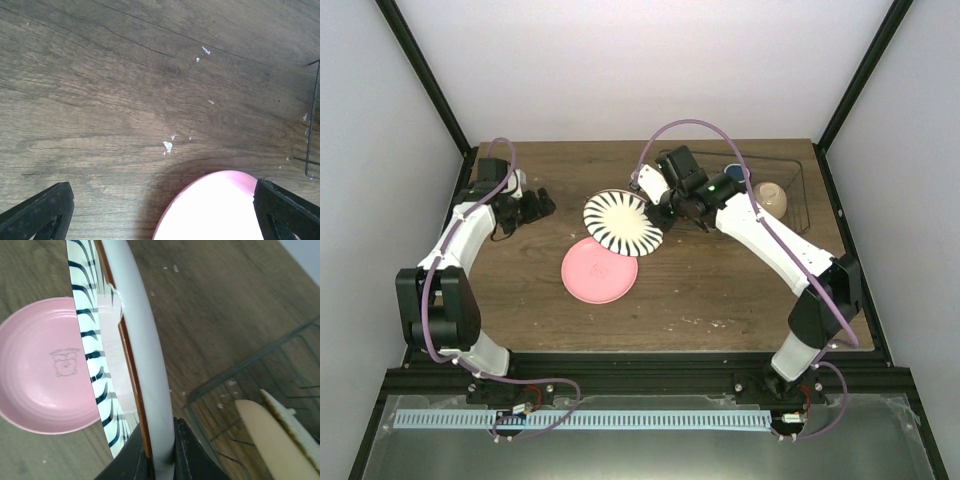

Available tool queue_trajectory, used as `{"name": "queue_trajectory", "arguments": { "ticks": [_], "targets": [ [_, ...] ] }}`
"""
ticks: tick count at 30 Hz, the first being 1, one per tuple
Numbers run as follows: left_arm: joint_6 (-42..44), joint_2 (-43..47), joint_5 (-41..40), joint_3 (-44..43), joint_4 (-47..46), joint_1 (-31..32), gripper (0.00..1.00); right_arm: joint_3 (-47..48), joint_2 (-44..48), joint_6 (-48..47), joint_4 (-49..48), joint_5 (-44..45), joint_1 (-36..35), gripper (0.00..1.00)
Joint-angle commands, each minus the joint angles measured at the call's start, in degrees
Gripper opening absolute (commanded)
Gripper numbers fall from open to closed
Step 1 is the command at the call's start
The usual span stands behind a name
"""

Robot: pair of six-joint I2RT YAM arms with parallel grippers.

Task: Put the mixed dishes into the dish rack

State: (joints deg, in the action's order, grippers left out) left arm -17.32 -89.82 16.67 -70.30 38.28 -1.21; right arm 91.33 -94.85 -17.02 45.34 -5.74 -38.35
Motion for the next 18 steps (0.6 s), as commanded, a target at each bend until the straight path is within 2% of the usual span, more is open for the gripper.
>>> {"name": "queue_trajectory", "arguments": {
  "ticks": [1,10,14,18],
  "targets": [
    [0.68,-0.78,0.29,-0.76,0.13,-0.33,1.00,0.08,7.34,-2.91,-7.97,8.07,-0.24,0.01],
    [0.69,-2.35,1.41,-0.42,-0.44,-0.29,1.00,-16.92,26.01,-24.09,-23.49,19.66,-0.24,0.01],
    [0.55,-2.92,1.55,-0.36,-1.03,-0.34,1.00,-18.47,30.67,-32.72,-23.60,21.46,0.19,0.01],
    [0.28,-3.90,2.42,-0.28,-1.60,-0.29,1.00,-18.20,32.63,-37.14,-20.80,20.34,1.57,0.01]
  ]
}}
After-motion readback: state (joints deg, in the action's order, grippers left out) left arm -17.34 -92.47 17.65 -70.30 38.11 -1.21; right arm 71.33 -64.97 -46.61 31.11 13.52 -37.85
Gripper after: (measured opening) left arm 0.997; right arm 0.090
